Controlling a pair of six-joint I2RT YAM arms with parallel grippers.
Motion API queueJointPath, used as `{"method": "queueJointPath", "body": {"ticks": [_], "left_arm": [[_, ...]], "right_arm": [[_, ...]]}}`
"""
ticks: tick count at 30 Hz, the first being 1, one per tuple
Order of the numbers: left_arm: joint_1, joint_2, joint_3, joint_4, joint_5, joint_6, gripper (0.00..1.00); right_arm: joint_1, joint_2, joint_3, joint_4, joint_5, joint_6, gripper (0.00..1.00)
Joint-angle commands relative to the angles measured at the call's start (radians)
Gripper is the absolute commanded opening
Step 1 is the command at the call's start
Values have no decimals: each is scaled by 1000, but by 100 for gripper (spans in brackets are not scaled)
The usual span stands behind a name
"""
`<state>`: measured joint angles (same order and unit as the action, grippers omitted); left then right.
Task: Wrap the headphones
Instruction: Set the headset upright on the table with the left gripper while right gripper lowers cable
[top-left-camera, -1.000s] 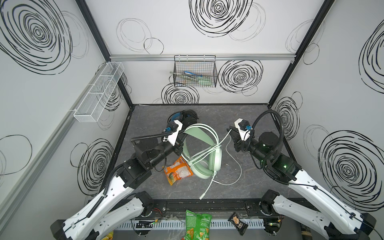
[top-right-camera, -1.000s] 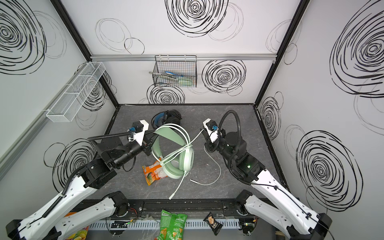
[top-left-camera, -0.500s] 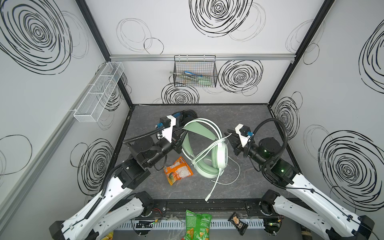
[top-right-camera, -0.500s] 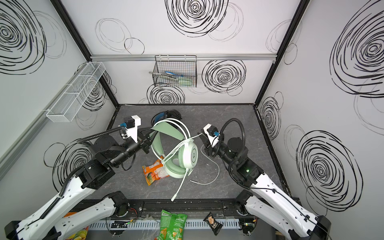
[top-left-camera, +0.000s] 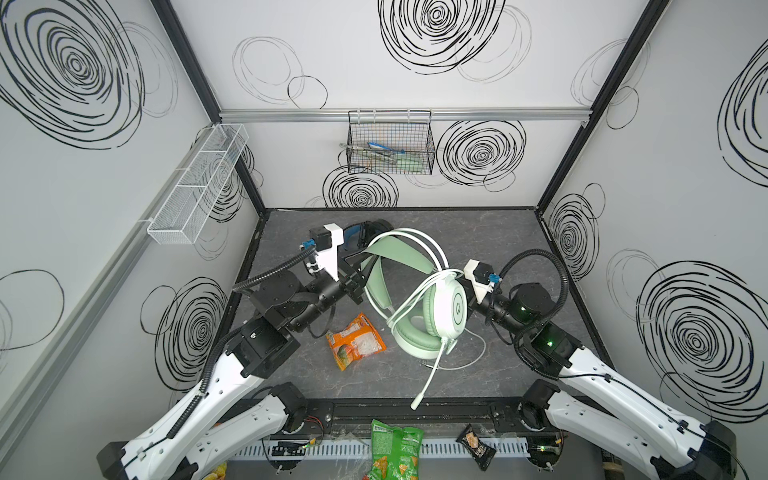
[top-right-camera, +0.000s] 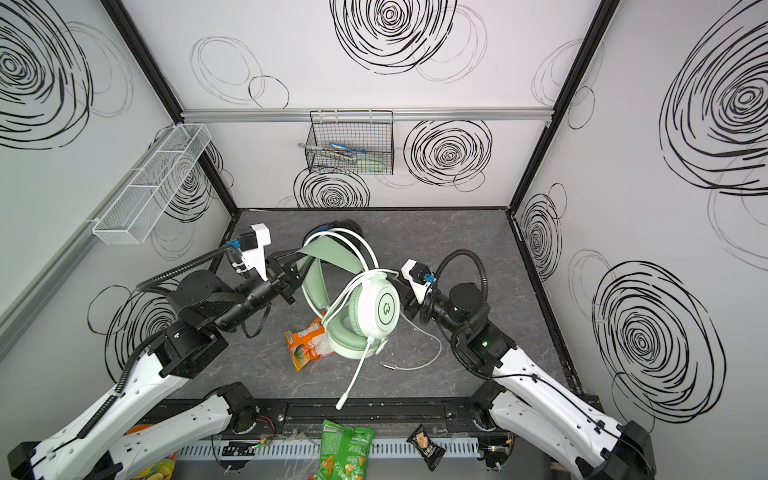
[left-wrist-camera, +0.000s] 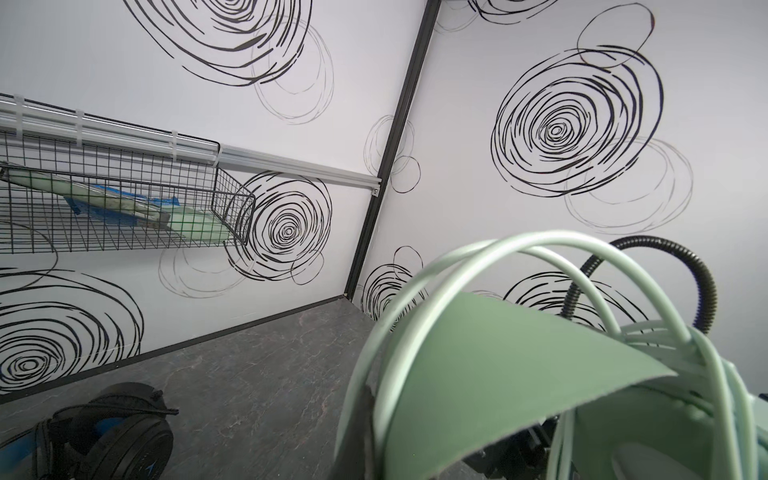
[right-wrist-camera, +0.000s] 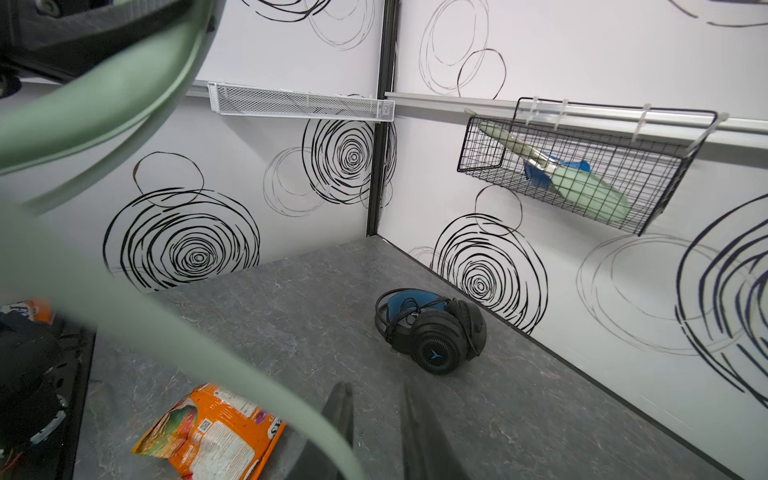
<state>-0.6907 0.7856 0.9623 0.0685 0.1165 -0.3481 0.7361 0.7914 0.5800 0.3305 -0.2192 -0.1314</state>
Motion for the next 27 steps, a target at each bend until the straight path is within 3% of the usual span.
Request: {"method": "queueJointPath", "body": {"ticks": [1, 13, 23, 27], "left_arm": [[7, -1, 64, 189, 20, -116, 0], [8, 14, 96, 273, 11, -211, 0], [13, 45, 116, 370, 18, -313, 0], [13, 49, 110, 390, 30, -341, 0]], "right_arm": [[11, 6, -20, 100, -40, 31, 24], [71, 68, -80, 193, -33, 74, 22], [105, 107, -100, 215, 5, 105, 7], [105, 137, -85, 219, 91, 160, 3]]}}
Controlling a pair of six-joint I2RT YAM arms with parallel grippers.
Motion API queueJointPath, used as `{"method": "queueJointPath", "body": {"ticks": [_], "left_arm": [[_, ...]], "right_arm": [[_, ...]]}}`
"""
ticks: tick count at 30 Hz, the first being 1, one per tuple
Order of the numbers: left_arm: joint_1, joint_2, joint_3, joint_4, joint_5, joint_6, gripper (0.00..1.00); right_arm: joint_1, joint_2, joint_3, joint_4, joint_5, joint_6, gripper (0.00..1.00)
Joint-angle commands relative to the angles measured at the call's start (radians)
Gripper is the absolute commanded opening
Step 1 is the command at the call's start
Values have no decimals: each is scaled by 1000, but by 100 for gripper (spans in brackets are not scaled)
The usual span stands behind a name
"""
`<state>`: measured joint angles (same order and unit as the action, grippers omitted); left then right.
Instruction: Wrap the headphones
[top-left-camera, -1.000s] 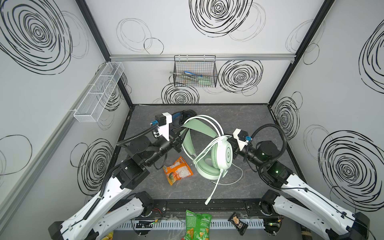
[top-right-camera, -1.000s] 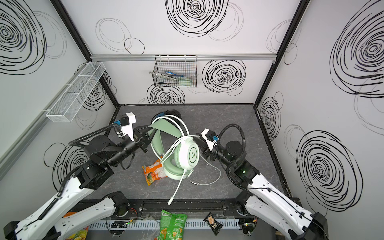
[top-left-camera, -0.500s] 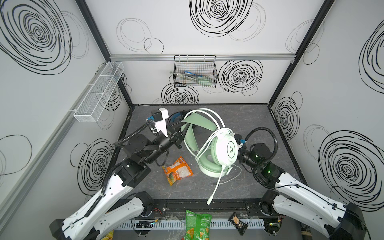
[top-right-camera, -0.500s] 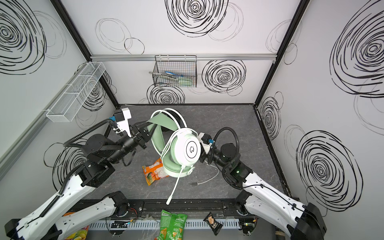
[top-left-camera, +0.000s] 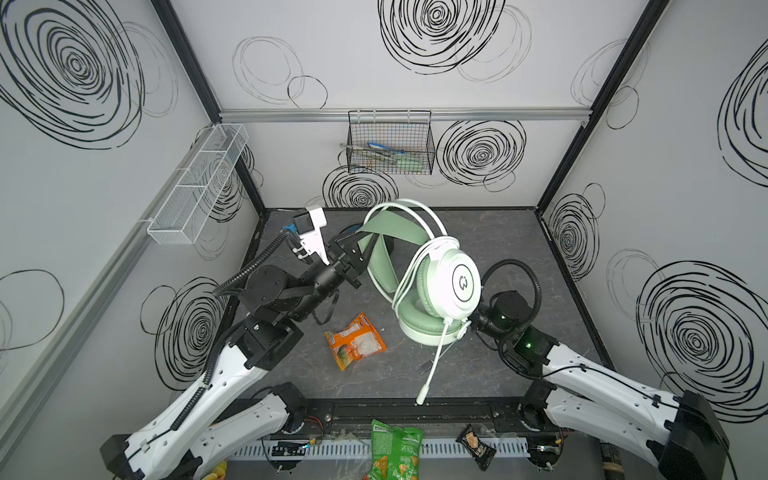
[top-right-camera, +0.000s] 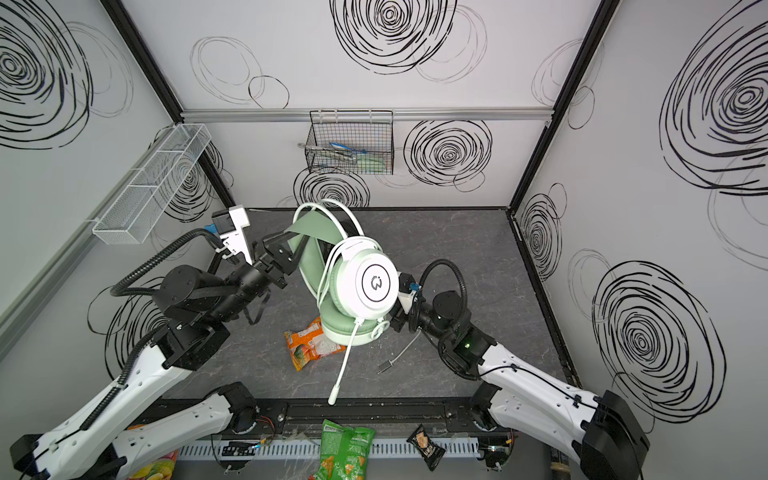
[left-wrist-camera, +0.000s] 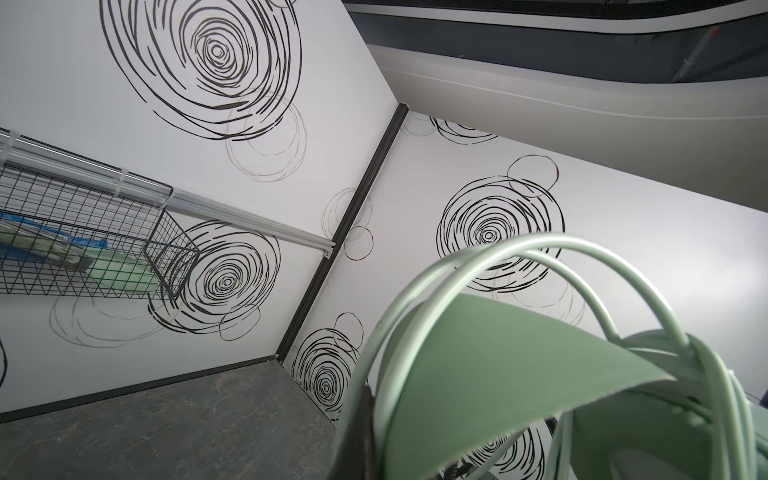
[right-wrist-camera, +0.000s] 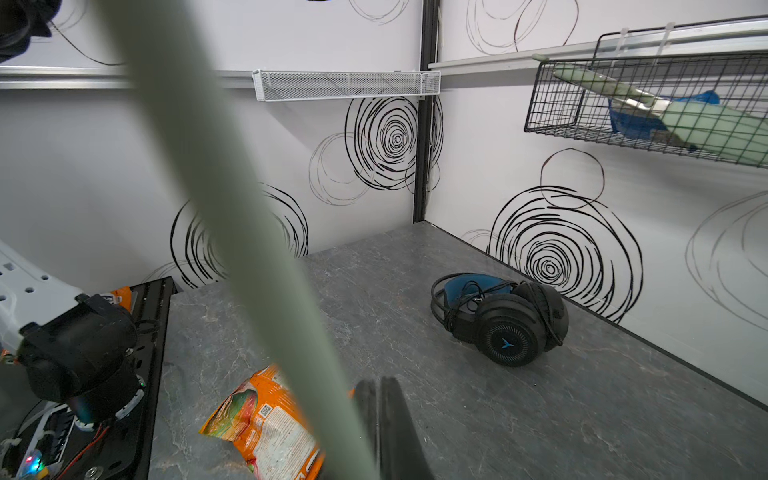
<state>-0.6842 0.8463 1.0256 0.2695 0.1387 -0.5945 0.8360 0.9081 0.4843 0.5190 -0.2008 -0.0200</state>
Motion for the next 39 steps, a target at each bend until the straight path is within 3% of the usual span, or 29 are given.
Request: {"method": "queueJointPath", "body": {"ticks": [1, 7, 10, 20, 39], "left_arm": [[6, -12, 44, 194, 10, -101, 0], [4, -10, 15, 242, 18, -158, 0], [-2, -8, -6, 277, 9, -186, 0], [-11, 6, -46, 326, -139, -239, 0], [-37, 71, -53, 455, -239, -280, 0]], "right_arm": [[5, 33, 16, 34, 90, 58, 2], [3, 142, 80, 11, 201, 135, 0], [3, 194, 121, -10, 172, 159, 0], [123, 279, 136, 59, 236, 158, 0], [218, 416, 88, 270, 185, 273, 11]]}}
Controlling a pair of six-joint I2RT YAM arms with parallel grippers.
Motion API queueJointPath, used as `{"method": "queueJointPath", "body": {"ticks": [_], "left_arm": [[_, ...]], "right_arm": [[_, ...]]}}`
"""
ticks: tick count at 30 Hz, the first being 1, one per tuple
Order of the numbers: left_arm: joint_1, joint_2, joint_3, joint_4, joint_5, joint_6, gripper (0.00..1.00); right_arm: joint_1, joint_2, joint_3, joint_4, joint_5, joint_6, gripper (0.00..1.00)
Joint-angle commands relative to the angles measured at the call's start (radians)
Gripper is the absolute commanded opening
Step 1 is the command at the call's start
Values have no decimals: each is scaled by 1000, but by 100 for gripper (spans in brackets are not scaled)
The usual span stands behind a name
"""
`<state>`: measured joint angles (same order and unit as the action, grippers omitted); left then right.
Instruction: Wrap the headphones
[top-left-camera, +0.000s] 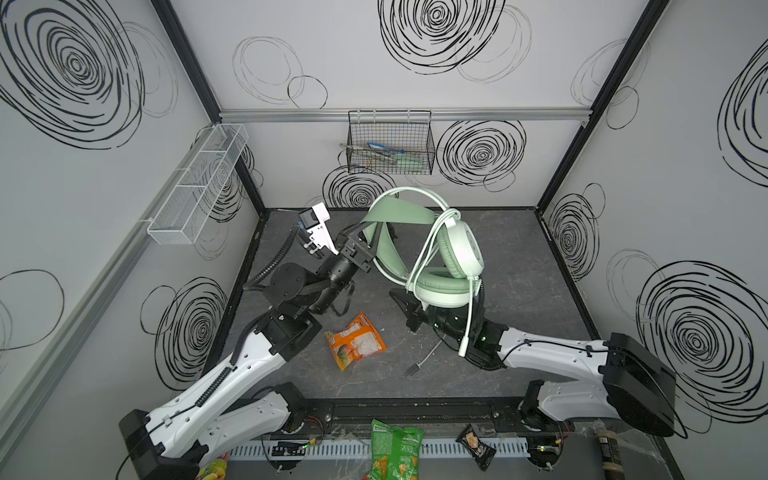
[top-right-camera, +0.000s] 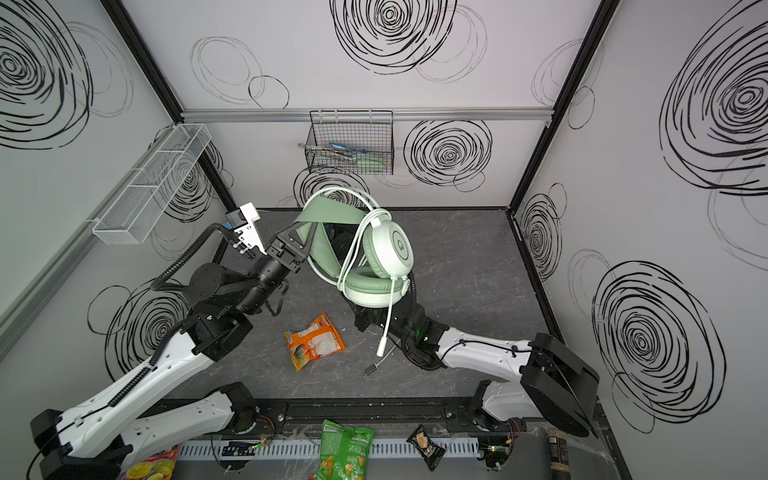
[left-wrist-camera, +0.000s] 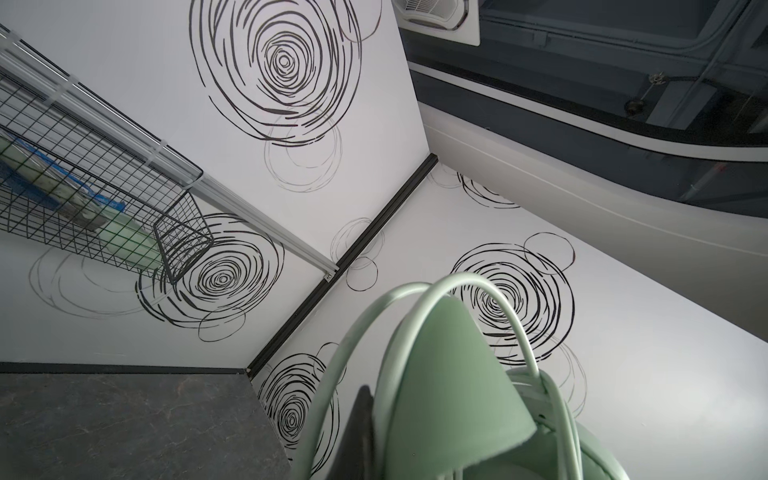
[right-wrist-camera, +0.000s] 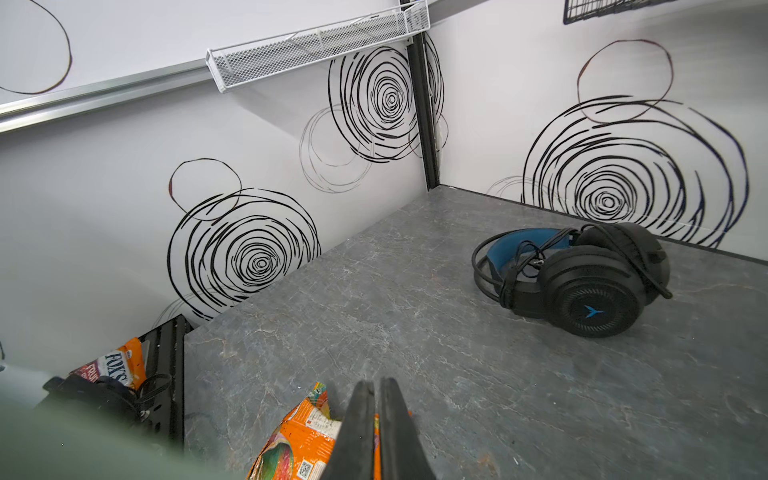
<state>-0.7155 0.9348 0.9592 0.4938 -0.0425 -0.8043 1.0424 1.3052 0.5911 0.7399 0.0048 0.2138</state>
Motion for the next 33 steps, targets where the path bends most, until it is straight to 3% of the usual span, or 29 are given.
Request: {"method": "queueJointPath", "body": {"ticks": [1, 20, 24, 28, 33], "left_arm": [[-5, -15, 12, 230, -59, -70, 0], [22, -2, 5, 236, -81, -79, 0], [39, 1, 12, 232, -89, -78, 0], [73, 5, 22, 223, -99, -72, 0], [177, 24, 31, 228, -64, -108, 0]], "right_arm": [[11, 22, -20, 56, -25, 47, 11], [29, 57, -68, 116, -63, 120, 18], [33, 60, -76, 118, -57, 126, 16], [40, 63, -82, 109, -44, 138, 8], [52, 68, -88, 85, -21, 157, 0]]}}
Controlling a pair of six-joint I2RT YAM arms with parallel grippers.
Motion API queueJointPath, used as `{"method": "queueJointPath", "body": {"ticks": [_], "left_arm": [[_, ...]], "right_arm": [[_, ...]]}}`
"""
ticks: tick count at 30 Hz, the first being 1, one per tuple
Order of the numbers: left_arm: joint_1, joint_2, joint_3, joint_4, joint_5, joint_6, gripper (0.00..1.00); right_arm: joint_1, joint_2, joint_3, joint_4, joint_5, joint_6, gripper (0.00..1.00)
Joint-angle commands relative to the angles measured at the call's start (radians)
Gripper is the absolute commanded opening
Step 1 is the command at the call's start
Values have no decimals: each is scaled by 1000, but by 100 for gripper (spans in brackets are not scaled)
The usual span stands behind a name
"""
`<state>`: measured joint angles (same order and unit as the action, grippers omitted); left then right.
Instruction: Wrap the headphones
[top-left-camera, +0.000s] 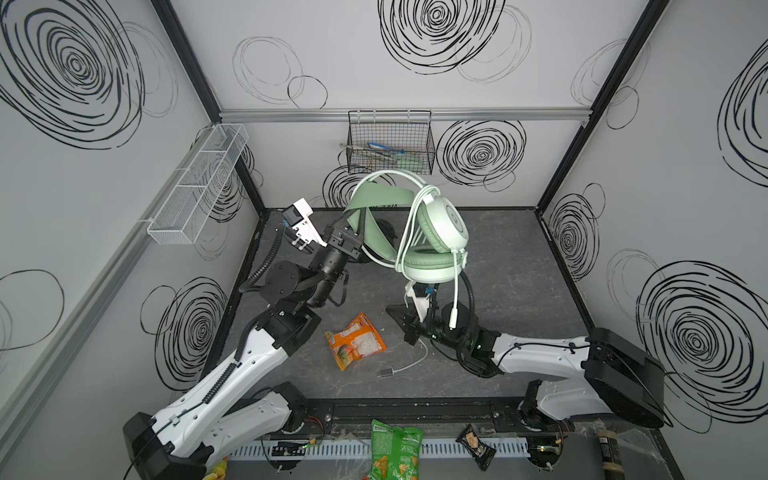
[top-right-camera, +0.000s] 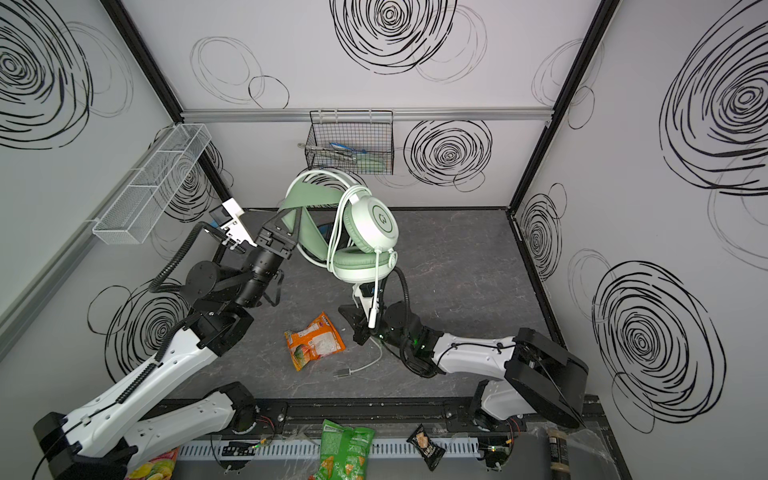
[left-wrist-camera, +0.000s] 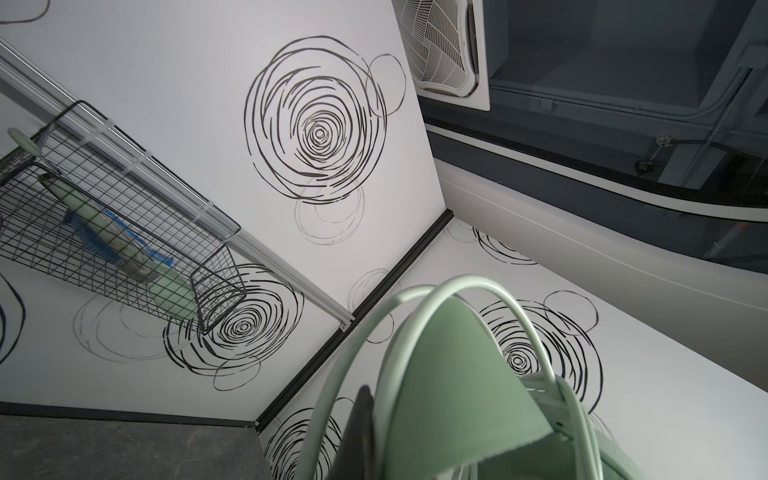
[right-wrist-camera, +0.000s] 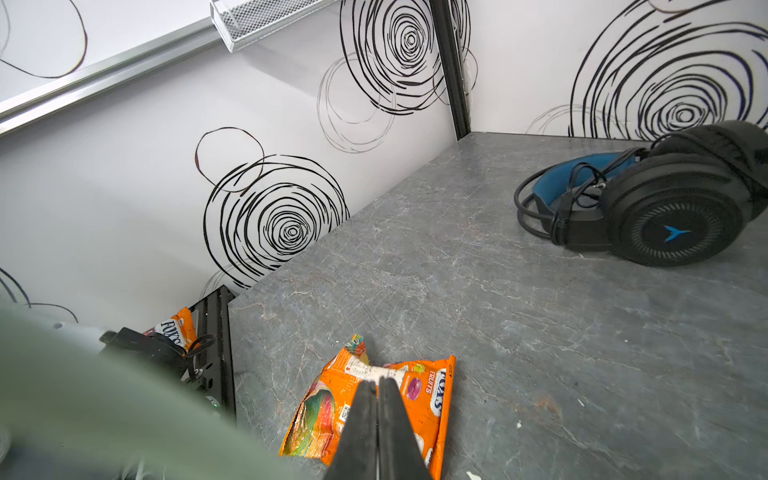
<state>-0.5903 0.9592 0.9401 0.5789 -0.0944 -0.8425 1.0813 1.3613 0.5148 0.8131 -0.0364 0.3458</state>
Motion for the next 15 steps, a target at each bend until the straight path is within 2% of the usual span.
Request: {"method": "queueJointPath", "body": {"ticks": [1, 8, 15], "left_arm": [[71, 5, 54, 141, -7, -75, 0], [172, 7, 43, 122, -30, -109, 0], [222, -7, 27, 74, -91, -120, 0]], "right_arm": [[16, 12, -13, 6, 26, 29, 0], [22, 1, -15, -69, 106, 78, 0], [22, 0, -10, -169, 197, 120, 0]]}}
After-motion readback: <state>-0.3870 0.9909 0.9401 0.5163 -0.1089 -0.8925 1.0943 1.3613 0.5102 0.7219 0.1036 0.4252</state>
